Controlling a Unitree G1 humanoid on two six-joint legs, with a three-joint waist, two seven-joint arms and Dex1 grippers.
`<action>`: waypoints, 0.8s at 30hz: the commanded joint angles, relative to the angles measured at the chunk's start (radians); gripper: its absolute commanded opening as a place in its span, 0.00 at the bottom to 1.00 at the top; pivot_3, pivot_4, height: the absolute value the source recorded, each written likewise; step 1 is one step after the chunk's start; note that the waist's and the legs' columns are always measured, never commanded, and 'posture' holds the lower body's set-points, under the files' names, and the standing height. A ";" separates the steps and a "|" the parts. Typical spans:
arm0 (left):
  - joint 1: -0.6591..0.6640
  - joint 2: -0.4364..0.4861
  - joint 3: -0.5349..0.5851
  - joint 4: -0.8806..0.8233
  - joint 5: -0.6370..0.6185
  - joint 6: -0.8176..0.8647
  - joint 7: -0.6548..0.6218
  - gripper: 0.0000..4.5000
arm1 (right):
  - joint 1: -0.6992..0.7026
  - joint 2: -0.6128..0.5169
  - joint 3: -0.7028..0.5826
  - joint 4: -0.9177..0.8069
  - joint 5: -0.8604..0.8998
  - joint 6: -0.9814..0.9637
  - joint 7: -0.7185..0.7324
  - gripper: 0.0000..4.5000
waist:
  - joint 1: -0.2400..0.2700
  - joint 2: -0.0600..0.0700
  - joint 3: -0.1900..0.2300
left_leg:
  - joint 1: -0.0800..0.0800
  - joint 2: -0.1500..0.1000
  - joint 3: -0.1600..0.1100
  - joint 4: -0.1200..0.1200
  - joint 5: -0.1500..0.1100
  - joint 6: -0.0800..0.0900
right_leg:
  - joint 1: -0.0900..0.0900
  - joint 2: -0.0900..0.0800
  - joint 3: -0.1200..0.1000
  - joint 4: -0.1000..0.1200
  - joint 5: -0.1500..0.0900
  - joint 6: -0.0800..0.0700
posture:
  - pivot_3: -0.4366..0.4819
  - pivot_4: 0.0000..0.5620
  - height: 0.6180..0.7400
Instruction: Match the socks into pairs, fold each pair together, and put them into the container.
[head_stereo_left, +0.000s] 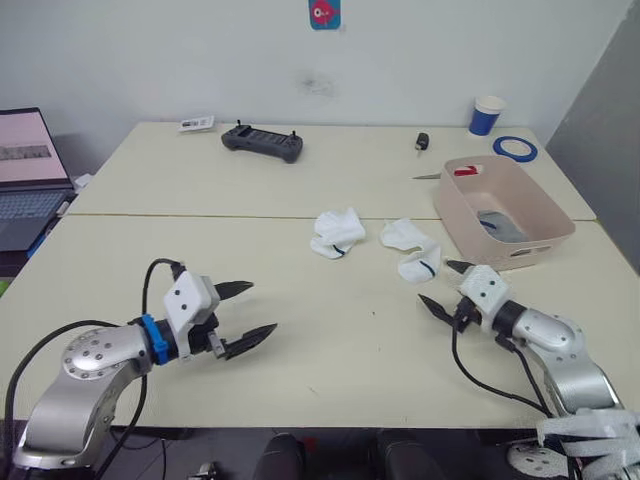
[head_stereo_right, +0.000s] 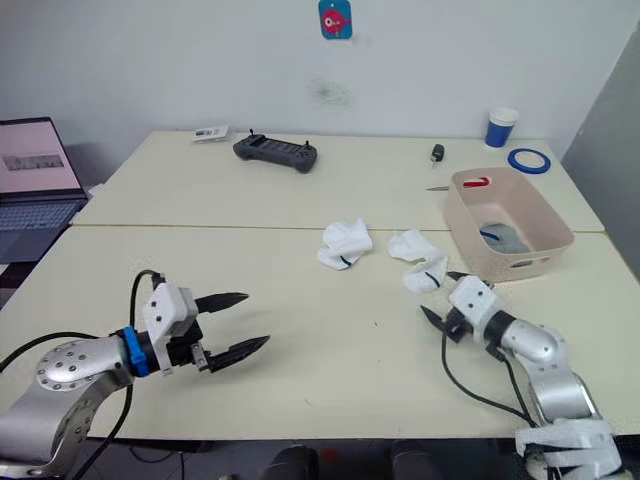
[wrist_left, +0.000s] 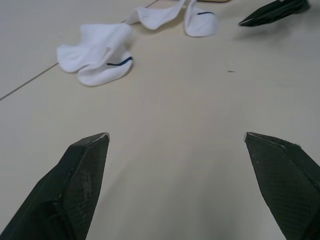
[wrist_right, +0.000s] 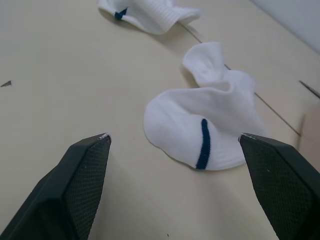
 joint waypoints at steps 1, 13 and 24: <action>-0.038 0.019 -0.018 -0.056 -0.020 0.018 -0.005 1.00 | -0.083 0.015 0.032 0.115 -0.024 -0.037 0.011 0.97 | 0.000 0.000 0.000 | 0.000 0.000 0.000 0.000 0.000 0.000 | 0.000 0.000 0.000 0.000 0.000 0.000 | 0.48 0.27 1.00; -0.093 -0.030 -0.108 -0.023 -0.003 -0.042 -0.028 1.00 | -0.168 0.079 0.084 0.171 -0.031 0.131 0.009 0.36 | -0.005 -0.001 -0.001 | 0.001 0.000 0.000 0.001 0.000 0.000 | 0.001 0.001 0.001 0.000 0.002 0.001 | 0.48 0.27 1.00; -0.133 -0.061 -0.127 0.069 0.022 -0.097 -0.027 1.00 | -0.061 -0.013 0.066 -0.201 0.082 0.319 0.137 0.01 | 0.003 -0.001 -0.001 | -0.001 0.000 -0.001 0.000 0.000 0.000 | -0.001 0.001 0.000 -0.001 0.002 0.001 | 0.48 0.27 1.00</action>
